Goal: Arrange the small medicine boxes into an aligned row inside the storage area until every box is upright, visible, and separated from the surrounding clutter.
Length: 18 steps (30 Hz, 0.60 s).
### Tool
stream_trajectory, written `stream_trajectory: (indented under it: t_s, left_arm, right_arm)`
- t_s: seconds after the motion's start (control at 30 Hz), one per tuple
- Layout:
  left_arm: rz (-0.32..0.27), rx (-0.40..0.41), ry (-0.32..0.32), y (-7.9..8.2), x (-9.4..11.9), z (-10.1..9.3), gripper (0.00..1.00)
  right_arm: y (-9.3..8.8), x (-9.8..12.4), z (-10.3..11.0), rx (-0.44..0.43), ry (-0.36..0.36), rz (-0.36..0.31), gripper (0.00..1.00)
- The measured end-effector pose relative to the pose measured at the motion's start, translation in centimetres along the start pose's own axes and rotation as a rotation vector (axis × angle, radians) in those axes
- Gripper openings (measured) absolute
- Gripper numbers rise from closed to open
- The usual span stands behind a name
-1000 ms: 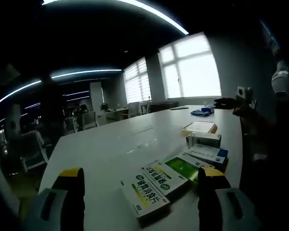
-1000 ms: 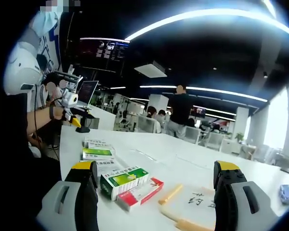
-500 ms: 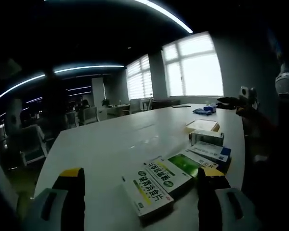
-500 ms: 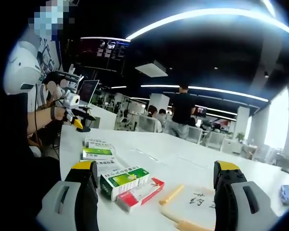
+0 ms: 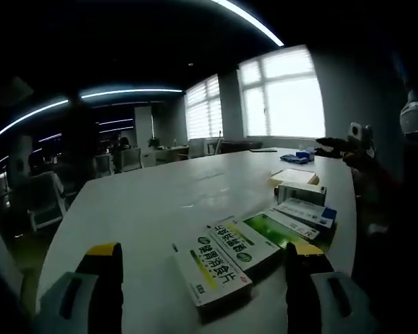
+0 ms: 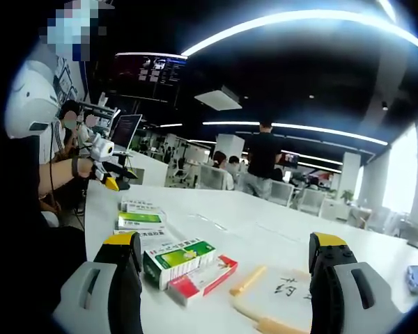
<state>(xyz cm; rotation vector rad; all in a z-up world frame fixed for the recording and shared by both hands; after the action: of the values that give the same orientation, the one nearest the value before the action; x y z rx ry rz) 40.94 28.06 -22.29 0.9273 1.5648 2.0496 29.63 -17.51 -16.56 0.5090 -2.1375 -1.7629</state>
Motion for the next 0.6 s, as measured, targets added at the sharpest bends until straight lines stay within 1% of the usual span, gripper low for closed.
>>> stream_trajectory:
  t_s: [0.23,0.6]
  left_arm:
    - [0.026,0.016,-0.015,-1.6,-0.2,-0.5,0.97]
    - [0.037,0.031,-0.016,-2.8,0.0,-0.7,0.94]
  right_arm:
    - [-0.1,-0.1,0.2,-0.004,-0.002,0.000,0.99]
    - [-0.1,-0.4,0.4,-0.005,0.004,0.002,0.99]
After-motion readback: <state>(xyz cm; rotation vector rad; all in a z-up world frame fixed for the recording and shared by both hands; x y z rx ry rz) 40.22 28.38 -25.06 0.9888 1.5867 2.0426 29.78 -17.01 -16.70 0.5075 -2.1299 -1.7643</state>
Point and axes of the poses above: the point that each gripper's makers call its tool centre point, and the gripper's own axes: x roughly backward along the fingers, z roughly to its left, y roughly out of its top, the point moved 5 cm from there along x, roughly backward along the fingers, and after that the axes turned 4 degrees about -x, right-handed, at the moved point
